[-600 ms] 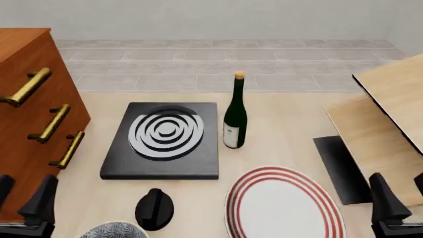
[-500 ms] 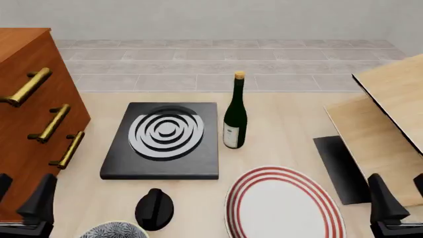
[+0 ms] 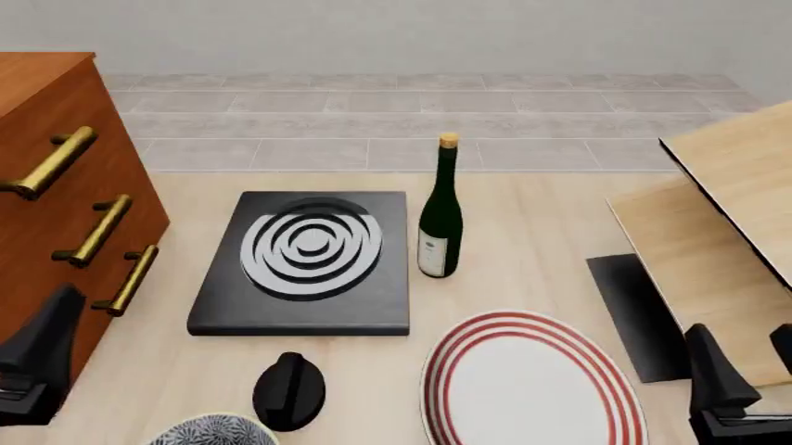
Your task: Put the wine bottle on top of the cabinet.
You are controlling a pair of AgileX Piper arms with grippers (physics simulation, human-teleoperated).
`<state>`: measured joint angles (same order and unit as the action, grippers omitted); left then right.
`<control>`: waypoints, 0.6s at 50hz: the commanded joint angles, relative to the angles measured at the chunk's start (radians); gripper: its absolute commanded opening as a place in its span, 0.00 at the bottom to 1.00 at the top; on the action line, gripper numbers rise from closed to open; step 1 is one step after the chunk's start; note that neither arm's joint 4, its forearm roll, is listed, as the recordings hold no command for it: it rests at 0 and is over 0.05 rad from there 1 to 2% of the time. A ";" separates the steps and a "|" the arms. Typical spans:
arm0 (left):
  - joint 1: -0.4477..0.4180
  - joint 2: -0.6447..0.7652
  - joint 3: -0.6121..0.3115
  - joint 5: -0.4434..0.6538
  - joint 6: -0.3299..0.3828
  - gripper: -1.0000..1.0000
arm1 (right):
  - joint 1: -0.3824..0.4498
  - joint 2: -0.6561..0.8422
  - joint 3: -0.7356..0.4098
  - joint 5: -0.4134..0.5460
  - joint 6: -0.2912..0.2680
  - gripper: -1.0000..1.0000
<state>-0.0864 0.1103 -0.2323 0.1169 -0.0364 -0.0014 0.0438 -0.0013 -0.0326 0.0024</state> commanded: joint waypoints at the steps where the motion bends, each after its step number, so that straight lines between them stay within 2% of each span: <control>1: -0.080 0.093 -0.127 0.053 -0.048 1.00 | 0.000 0.007 0.001 -0.005 0.002 1.00; 11: -0.138 0.147 -0.182 0.049 -0.040 1.00 | 0.001 -0.001 0.000 0.004 0.002 1.00; 13: -0.155 0.169 -0.202 0.052 -0.051 1.00 | 0.001 -0.004 0.001 0.005 0.002 1.00; 15: -0.180 0.219 -0.207 0.046 -0.091 1.00 | 0.002 0.000 0.001 0.003 0.003 1.00; 16: -0.187 0.219 -0.222 0.042 -0.064 1.00 | 0.002 0.001 0.000 0.002 0.003 1.00; 21: -0.227 0.278 -0.259 0.014 -0.060 1.00 | 0.003 0.001 -0.001 0.002 0.002 1.00; 25: -0.298 0.387 -0.285 -0.045 -0.018 1.00 | 0.003 0.002 -0.005 0.004 0.002 1.00; 30: -0.347 0.487 -0.322 -0.086 -0.011 1.00 | 0.002 0.002 -0.006 0.005 0.001 1.00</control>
<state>-0.3321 0.4249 -0.4836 0.0990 -0.0695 0.0010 0.0454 -0.0042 -0.0291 0.0042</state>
